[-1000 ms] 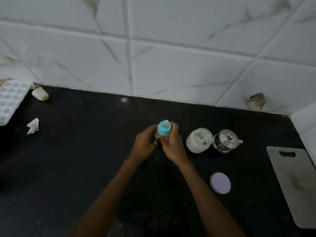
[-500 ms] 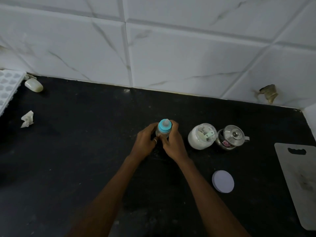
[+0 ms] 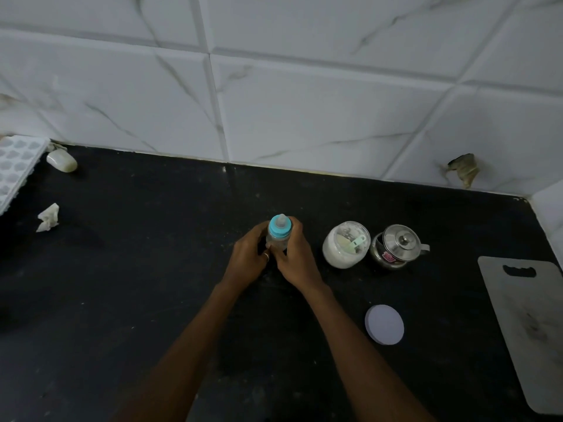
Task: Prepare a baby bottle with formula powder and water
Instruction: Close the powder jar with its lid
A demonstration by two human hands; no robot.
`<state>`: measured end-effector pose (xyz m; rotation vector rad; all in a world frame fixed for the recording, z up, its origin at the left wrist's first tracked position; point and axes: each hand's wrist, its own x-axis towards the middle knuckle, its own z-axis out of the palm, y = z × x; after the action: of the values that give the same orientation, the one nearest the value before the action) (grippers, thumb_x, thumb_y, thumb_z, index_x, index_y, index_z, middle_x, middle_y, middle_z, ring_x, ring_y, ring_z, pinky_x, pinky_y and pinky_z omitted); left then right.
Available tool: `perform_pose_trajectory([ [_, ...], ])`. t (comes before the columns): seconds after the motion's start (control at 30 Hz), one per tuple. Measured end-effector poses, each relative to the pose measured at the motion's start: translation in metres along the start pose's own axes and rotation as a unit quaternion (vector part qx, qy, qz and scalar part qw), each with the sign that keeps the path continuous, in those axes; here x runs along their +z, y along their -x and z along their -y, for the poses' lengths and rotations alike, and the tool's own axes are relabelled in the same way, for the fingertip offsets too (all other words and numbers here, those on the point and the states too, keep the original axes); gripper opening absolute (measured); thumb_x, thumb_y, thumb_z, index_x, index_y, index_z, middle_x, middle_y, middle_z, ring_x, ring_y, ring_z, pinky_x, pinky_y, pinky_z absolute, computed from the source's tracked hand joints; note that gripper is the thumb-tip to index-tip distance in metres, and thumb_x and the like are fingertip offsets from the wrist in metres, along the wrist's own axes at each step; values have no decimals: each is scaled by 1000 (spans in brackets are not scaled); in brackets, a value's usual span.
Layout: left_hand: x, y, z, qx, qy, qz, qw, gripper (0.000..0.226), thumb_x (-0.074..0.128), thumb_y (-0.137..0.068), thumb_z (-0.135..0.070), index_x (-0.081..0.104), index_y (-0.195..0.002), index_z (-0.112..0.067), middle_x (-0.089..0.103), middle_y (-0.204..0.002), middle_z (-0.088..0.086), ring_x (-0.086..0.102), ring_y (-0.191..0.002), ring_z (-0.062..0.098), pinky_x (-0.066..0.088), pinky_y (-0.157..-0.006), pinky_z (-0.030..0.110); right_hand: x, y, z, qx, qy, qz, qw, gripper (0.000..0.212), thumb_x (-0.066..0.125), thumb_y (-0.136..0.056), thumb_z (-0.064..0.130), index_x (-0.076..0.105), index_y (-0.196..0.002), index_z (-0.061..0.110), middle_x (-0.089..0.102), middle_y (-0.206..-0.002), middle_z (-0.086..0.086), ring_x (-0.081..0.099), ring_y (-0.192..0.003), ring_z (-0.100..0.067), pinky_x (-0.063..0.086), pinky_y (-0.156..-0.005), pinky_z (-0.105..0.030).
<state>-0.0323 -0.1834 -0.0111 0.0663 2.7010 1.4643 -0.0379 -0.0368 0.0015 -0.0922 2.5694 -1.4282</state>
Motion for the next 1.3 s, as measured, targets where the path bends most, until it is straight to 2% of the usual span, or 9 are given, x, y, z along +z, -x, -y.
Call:
perform_pose_trajectory([
  [0.1,1,6,-1,-21,-5,-26,999,70,66,-83,10,49,-146,-16,60,-142,2,56,-131,13,46,-104,20,-6,8,1,8,0,-3,1000,84,72,-93,23,19,-158,14,37,-160,-6,37,-146,-17,36,-117,-30],
  [0.27,3,30,-5,-111,-16,-68,991,72,75,-88,-6,41,-152,-12,54,-149,9,52,-138,23,49,-111,44,-26,28,2,-2,27,-9,1000,81,67,-97,26,18,-159,14,27,-165,-5,27,-150,-16,22,-112,-19],
  [0.47,16,71,-31,-118,-10,-110,987,66,74,-91,-13,43,-149,-17,54,-148,4,55,-134,20,52,-107,43,-60,60,5,-57,50,-37,996,67,62,-100,29,26,-156,17,34,-161,-4,32,-148,-15,26,-113,-20],
  [0.63,40,91,-59,-91,-9,-95,991,61,73,-93,-18,47,-147,-18,56,-145,3,56,-130,16,53,-105,39,-96,97,-3,-108,79,-84,987,58,62,-100,29,34,-150,18,43,-154,-3,41,-141,-11,35,-107,-17],
  [0.73,59,97,-74,-78,-16,-73,994,61,74,-93,-20,47,-147,-17,57,-146,2,55,-133,16,50,-108,37,-117,119,-21,-127,101,-122,979,53,62,-99,28,38,-145,17,48,-148,-3,45,-137,-12,43,-109,-25],
  [0.87,88,107,-86,-57,-29,-29,998,65,75,-91,-18,46,-149,-16,56,-147,2,53,-136,15,47,-109,32,-141,145,-57,-101,161,-141,972,56,61,-99,30,40,-147,12,45,-150,-7,40,-142,-18,41,-114,-35],
  [0.97,104,115,-90,-49,-46,-6,998,66,76,-90,-19,46,-149,-14,56,-148,4,53,-136,16,44,-108,28,-151,162,-83,-40,203,-115,971,61,58,-100,36,37,-152,13,38,-158,-7,31,-149,-21,35,-119,-41],
  [1.1,118,124,-91,-50,-57,19,997,67,76,-91,-22,45,-149,-17,55,-149,2,53,-135,16,48,-109,35,-156,180,-109,32,267,-30,963,75,58,-98,43,22,-159,17,21,-167,-7,13,-155,-25,20,-124,-40],
  [1.3,122,128,-91,-51,-64,34,996,66,75,-91,-21,45,-150,-15,56,-149,3,55,-134,17,48,-111,37,-149,183,-120,75,302,64,948,88,63,-94,49,11,-162,28,7,-170,-4,0,-156,-31,15,-123,-48],
])
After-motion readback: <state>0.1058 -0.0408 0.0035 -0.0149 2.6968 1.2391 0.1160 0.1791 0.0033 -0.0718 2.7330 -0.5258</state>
